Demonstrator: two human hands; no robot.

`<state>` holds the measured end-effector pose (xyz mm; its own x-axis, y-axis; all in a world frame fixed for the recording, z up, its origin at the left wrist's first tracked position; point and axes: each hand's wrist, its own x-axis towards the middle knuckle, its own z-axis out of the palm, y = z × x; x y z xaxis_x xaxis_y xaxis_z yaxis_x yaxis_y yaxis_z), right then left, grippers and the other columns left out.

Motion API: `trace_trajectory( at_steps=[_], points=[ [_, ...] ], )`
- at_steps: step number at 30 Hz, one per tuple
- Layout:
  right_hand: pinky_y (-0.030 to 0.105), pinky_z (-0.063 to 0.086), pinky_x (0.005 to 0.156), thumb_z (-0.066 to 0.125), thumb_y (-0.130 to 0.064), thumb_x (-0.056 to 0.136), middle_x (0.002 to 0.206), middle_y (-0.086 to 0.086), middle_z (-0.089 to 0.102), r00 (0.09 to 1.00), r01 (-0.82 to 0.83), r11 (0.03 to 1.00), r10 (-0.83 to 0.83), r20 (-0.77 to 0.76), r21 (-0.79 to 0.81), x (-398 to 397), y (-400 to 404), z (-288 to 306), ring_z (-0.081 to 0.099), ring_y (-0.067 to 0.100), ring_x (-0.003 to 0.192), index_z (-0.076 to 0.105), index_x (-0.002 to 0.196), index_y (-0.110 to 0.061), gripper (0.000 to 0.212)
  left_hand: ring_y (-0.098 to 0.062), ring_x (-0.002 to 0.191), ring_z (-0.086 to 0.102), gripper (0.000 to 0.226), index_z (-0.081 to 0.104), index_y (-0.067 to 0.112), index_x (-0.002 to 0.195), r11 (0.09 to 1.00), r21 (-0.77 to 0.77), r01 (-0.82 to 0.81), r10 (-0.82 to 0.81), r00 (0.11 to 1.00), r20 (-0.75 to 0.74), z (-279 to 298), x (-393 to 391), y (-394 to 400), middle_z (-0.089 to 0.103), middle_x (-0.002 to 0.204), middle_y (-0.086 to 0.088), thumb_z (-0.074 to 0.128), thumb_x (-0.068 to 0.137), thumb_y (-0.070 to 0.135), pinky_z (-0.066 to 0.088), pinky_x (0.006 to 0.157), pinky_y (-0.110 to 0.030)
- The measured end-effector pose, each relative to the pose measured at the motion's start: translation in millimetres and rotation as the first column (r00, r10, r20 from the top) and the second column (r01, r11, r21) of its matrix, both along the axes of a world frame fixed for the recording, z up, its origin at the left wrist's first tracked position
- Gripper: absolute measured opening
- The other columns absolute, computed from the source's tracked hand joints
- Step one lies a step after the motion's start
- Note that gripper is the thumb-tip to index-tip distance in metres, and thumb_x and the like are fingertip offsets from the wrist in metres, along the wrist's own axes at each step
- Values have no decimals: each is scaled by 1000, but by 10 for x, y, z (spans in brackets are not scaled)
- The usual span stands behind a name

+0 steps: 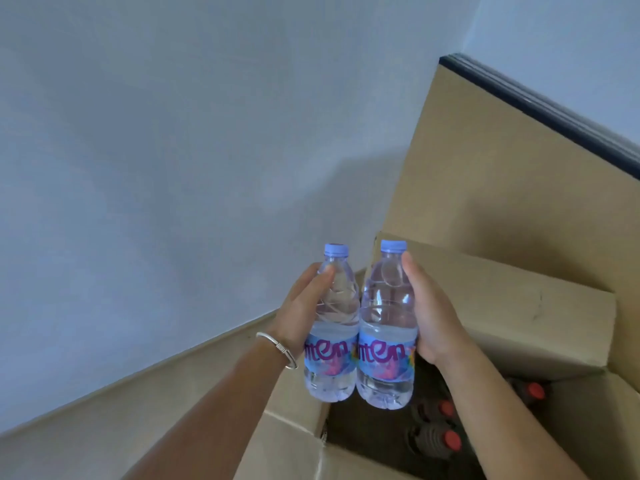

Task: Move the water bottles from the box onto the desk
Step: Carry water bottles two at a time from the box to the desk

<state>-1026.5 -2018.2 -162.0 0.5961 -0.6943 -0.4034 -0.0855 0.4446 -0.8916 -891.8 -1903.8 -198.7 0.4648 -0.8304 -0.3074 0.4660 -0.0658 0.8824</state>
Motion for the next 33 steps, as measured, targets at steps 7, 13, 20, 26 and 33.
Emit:
trace_trajectory(
  at_steps=[7,13,20,26,33],
  points=[
    [29,56,55,50,-40,97,77,10,72,981,-191,981,192,15,-46,807,1036,382,70,21,66,70,93,-9,38,-30,86,63,25,63,18,86,972,-100,-214,208,976,-67,322,579,1197,64,88,-12,61,85,42,50,83,-42],
    [33,57,60,49,-38,98,75,11,70,916,-395,908,400,9,-138,1562,2248,603,68,24,68,68,84,-12,35,-23,73,66,30,60,14,89,894,-140,-425,421,905,-55,512,1019,2578,67,80,-7,66,79,42,54,69,-34],
    [27,55,55,43,-33,102,73,5,72,731,-660,711,682,9,-245,2335,3904,794,70,17,65,67,87,-13,35,-27,77,65,28,64,15,88,719,-157,-678,685,729,-11,663,1325,4372,67,86,-11,63,84,43,53,73,-38],
    [26,55,57,41,-34,103,76,7,74,516,-823,492,857,-11,-284,2771,5252,820,72,19,68,69,89,-12,38,-25,73,65,25,62,15,87,457,-169,-873,888,458,34,772,1310,5724,66,82,-10,63,87,40,55,69,-36],
    [26,56,59,42,-37,103,78,4,76,190,-943,160,979,-77,-292,3125,6761,792,73,19,69,71,88,-13,40,-25,73,68,27,65,12,97,106,-135,-985,994,105,10,774,1077,7065,69,87,-12,67,87,37,56,66,-34]
  ],
)
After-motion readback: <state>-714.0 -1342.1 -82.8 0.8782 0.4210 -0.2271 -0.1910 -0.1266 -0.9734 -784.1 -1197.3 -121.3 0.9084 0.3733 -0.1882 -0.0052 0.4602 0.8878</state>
